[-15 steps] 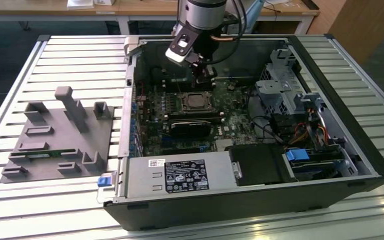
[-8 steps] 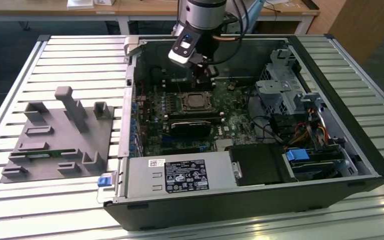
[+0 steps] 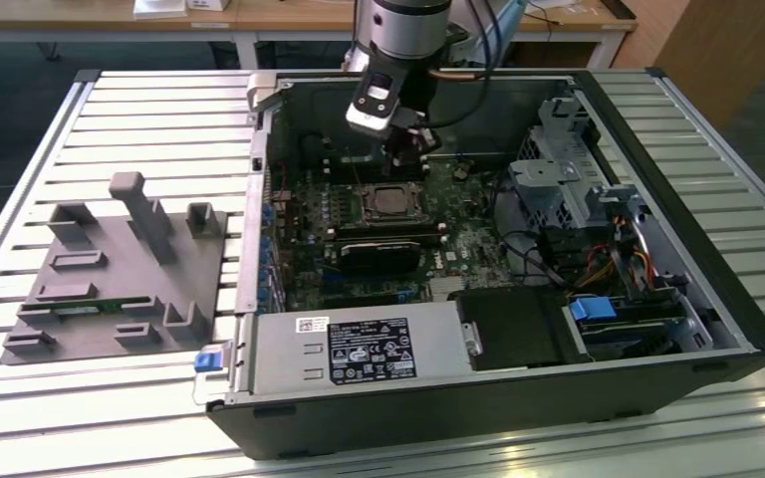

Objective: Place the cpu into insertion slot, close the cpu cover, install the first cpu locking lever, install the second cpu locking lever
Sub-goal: 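Install the first cpu locking lever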

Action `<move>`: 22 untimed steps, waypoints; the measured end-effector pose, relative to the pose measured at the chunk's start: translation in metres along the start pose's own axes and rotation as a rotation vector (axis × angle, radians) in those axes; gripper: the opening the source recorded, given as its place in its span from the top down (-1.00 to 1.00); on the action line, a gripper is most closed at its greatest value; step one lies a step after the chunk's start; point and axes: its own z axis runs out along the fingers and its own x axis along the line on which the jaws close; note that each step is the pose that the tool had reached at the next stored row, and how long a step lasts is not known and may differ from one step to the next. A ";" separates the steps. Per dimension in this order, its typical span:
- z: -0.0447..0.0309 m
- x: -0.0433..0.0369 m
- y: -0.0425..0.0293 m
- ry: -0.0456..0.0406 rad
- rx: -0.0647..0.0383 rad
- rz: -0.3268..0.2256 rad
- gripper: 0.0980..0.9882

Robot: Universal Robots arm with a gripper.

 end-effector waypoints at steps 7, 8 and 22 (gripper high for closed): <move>0.0001 0.0000 0.0000 0.0002 0.000 -0.128 0.98; 0.0001 0.0000 0.0000 0.0002 0.000 -0.146 0.98; 0.0003 0.0000 0.0000 0.0005 0.000 -0.397 0.98</move>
